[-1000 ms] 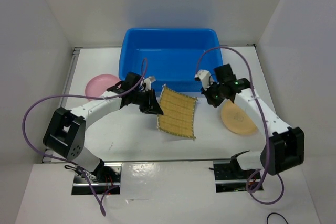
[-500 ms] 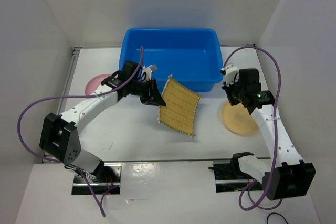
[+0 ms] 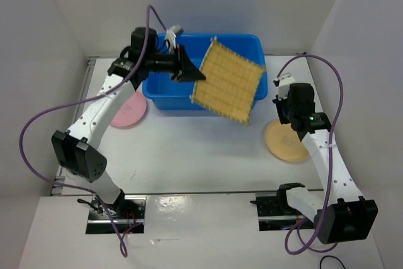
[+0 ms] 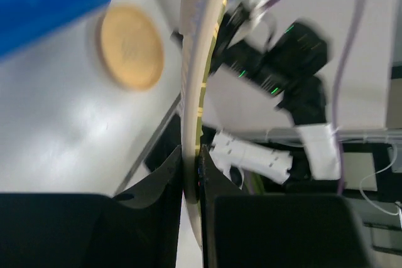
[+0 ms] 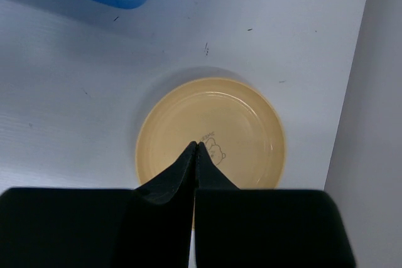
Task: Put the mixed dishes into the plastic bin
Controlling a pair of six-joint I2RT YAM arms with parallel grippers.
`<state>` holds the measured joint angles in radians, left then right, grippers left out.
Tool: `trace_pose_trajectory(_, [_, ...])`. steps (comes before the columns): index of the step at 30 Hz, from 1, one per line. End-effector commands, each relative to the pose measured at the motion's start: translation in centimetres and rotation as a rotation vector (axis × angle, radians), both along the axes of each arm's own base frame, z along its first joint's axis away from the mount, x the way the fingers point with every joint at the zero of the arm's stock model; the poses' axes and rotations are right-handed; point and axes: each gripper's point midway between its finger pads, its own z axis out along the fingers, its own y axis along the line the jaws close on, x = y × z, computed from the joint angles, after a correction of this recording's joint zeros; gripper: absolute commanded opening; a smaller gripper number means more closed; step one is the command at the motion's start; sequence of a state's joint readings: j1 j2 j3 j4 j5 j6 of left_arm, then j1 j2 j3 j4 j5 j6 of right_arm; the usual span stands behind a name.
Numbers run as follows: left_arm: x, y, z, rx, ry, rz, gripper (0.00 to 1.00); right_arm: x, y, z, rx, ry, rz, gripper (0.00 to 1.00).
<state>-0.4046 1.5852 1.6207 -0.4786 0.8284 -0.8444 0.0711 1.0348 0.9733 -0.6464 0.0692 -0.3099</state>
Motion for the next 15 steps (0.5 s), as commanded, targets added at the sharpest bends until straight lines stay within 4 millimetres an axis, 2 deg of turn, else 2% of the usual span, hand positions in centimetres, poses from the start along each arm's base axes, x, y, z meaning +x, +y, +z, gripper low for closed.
trace_pose_trajectory(1, [2.7, 0.0, 8.2, -0.156, -0.169, -0.048, 0.00, 0.7, -1.0, 1.3, 0.000, -0.083, -0.073, 0.00])
trace_pose_trajectory(2, [5.1, 0.1, 6.8, -0.144, -0.126, -0.035, 0.00, 0.9, -1.0, 1.5, 0.001, -0.093, -0.073, 0.00])
trace_pose_trajectory(3, [5.8, 0.4, 8.3, -0.143, -0.162, -0.030, 0.00, 0.7, -1.2, 1.1, -0.008, -0.085, -0.083, 0.00])
trace_pose_trajectory(4, [6.8, 0.5, 8.1, -0.135, -0.164, -0.024, 0.00, 0.7, -1.2, 1.1, -0.008, -0.085, -0.084, 0.00])
trace_pose_trajectory(5, [8.9, 0.6, 6.0, -0.108, -0.113, 0.000, 0.00, 0.7, -1.2, 1.1, -0.008, -0.085, -0.084, 0.00])
trace_pose_trajectory(6, [9.5, 0.5, 6.5, -0.114, -0.134, -0.001, 0.00, 0.7, -1.2, 1.1, -0.008, -0.085, -0.084, 0.00])
trace_pose_trajectory(7, [10.4, 0.6, 6.2, -0.116, -0.142, 0.008, 0.00, 0.7, -1.2, 1.1, -0.008, -0.085, -0.084, 0.00])
trace_pose_trajectory(8, [12.1, 0.6, 4.7, -0.113, -0.109, 0.022, 0.00, 0.7, -1.2, 1.1, -0.008, -0.085, -0.084, 0.00])
trace_pose_trajectory(10, [13.7, 0.2, 3.8, -0.113, -0.095, 0.034, 0.00, 0.7, -1.2, 1.1, -0.008, -0.085, -0.084, 0.00])
trace_pose_trajectory(11, [15.6, 0.3, 3.3, -0.115, -0.099, 0.056, 0.00, 0.7, -1.2, 1.1, -0.008, -0.085, -0.084, 0.00])
trace_pose_trajectory(12, [16.2, 0.1, 3.1, -0.119, -0.084, 0.061, 0.00, 0.7, -1.2, 1.1, -0.008, -0.085, -0.084, 0.00])
trace_pose_trajectory(13, [18.0, -0.4, 0.7, -0.113, -0.048, 0.064, 0.00, 0.9, -1.2, 1.3, -0.007, -0.094, -0.084, 0.00])
trace_pose_trajectory(14, [18.3, -0.4, 2.9, -0.127, -0.109, 0.071, 0.00, 0.9, -1.2, 1.3, -0.007, -0.094, -0.084, 0.00])
trace_pose_trajectory(15, [20.4, -0.9, 0.0, -0.123, -0.047, 0.093, 0.00, 0.9, -1.2, 1.3, -0.007, -0.094, -0.084, 0.00])
